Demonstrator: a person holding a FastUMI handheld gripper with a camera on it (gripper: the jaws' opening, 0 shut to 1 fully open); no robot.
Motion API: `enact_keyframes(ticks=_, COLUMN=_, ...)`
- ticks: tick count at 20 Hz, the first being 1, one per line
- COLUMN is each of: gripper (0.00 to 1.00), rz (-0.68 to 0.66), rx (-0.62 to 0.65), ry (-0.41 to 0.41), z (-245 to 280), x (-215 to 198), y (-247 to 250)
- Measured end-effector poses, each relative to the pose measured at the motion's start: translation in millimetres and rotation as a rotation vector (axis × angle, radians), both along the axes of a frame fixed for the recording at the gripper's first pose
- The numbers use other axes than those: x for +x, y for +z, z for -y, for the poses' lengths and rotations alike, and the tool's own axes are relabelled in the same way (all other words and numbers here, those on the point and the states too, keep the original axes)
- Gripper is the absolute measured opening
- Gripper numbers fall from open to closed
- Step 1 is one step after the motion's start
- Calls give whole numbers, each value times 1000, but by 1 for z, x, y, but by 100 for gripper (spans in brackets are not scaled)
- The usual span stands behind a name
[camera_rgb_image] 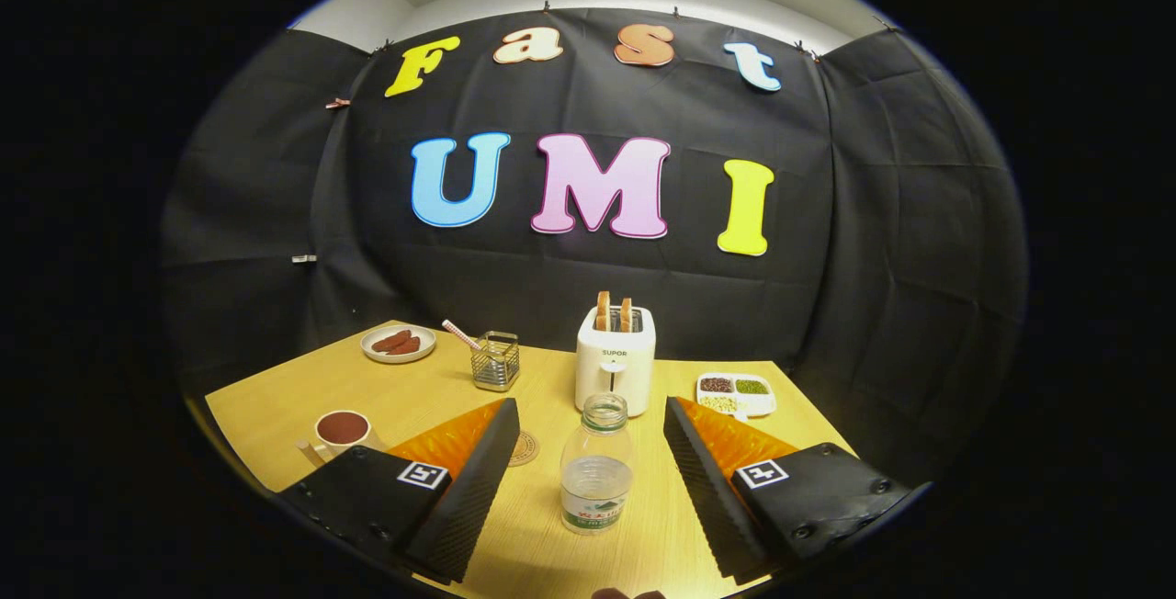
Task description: Take the bottle from table, then pour the juice into the cup, finally place the bottle on the coaster
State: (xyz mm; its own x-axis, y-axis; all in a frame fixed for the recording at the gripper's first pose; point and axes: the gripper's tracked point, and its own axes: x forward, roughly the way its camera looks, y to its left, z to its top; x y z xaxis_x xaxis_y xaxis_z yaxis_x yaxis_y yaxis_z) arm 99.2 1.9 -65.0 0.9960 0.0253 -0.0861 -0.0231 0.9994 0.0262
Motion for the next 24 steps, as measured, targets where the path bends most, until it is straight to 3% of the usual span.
enact_keyframes(ticks=24, gripper=98, rz=-115, rx=41, ry=-32, z=6, x=39, y=-109)
